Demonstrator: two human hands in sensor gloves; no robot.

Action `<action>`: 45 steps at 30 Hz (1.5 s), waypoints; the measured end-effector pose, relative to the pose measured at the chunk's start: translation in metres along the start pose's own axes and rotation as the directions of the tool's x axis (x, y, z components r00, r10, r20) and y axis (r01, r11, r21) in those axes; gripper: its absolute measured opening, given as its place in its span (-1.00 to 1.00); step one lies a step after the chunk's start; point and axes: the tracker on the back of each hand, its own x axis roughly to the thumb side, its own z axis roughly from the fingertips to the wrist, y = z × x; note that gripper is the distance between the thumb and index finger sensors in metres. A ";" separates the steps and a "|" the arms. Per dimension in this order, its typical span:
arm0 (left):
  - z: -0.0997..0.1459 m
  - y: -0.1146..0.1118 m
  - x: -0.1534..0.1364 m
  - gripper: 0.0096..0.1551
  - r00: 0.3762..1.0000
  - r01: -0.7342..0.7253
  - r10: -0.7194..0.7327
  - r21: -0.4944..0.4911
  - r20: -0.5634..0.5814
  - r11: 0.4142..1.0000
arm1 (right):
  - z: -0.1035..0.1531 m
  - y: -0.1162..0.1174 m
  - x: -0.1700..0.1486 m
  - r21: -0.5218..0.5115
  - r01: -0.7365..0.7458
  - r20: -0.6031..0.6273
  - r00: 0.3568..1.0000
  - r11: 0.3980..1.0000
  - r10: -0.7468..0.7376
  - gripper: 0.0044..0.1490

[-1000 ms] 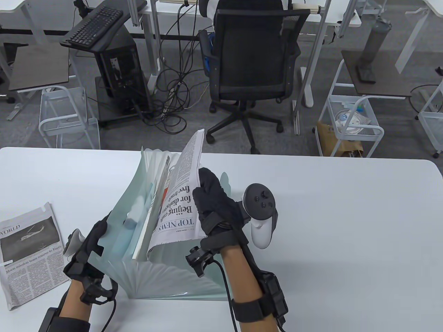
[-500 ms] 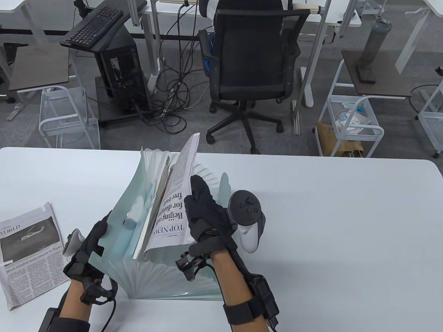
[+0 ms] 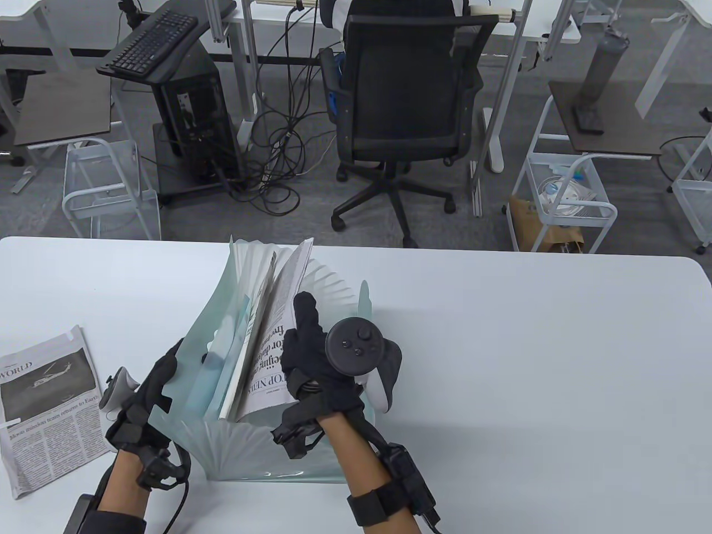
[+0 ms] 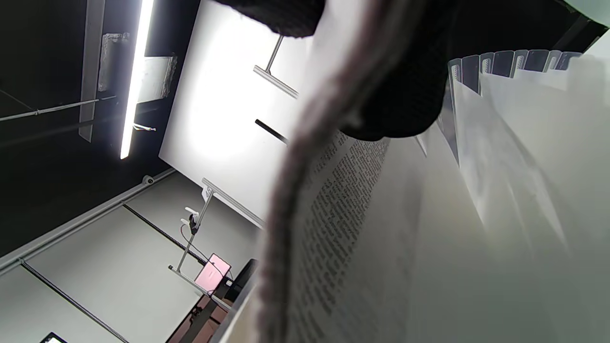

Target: Sort materials into accordion folder compartments

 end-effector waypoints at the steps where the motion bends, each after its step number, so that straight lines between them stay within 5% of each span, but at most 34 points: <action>1: 0.000 0.000 0.000 -0.12 1.000 -0.002 0.002 -0.001 0.000 1.000 | 0.000 0.001 0.000 0.009 -0.025 0.002 1.000 1.000 0.025 -0.25; 16: -0.001 -0.002 -0.002 -0.10 1.000 -0.003 0.003 -0.008 -0.003 1.000 | 0.012 0.029 0.009 0.274 -0.372 0.093 0.928 0.887 0.361 -0.18; 23: -0.002 -0.003 -0.003 -0.09 1.000 0.004 -0.004 -0.006 -0.004 1.000 | 0.011 0.024 0.012 0.077 -0.275 0.078 0.960 0.958 0.269 -0.49; 31: -0.003 -0.004 -0.005 -0.09 1.000 -0.002 0.001 -0.012 -0.012 1.000 | 0.012 0.031 0.015 0.001 -0.378 0.041 0.925 0.926 0.378 -0.49; 39: -0.003 -0.005 -0.005 -0.08 1.000 -0.012 0.012 -0.010 -0.009 1.000 | 0.016 0.043 0.012 0.342 -0.209 0.093 0.978 0.916 0.188 -0.23; 45: -0.003 -0.005 -0.006 -0.08 1.000 -0.018 0.018 -0.008 -0.007 1.000 | 0.025 0.055 0.012 0.439 -0.354 0.160 0.935 0.826 0.316 -0.06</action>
